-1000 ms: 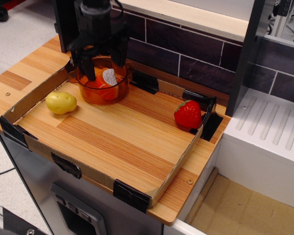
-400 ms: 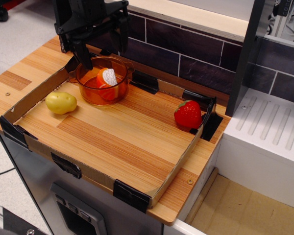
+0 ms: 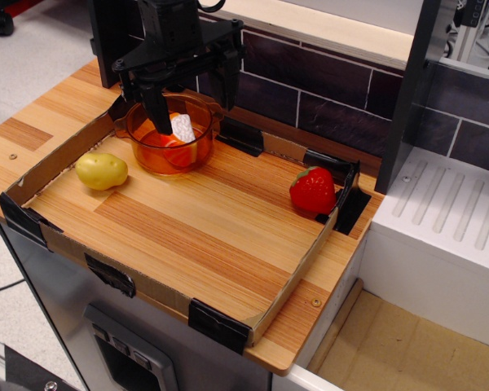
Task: Put sushi in pot
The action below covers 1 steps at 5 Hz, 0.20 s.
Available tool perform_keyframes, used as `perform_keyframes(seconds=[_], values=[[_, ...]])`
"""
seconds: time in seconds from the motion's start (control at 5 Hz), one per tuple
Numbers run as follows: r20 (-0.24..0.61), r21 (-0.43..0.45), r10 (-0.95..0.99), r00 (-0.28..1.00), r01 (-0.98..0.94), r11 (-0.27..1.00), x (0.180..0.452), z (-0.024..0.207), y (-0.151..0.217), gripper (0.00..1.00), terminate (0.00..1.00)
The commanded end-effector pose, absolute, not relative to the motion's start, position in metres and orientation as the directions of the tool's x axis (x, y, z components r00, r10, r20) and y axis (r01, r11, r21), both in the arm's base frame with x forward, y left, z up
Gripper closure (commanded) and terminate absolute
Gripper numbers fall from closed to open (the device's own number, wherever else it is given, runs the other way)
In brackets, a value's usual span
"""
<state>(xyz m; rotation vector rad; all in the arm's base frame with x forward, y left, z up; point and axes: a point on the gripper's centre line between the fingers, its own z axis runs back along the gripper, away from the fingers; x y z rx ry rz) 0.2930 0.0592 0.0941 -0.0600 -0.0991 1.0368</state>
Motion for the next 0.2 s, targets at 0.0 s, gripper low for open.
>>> perform_keyframes(seconds=[0.0], values=[[0.091, -0.133, 0.862, 0.498, -0.852, 0.506, 0.2971, 0.1133, 0.067, 0.0, 1.0]])
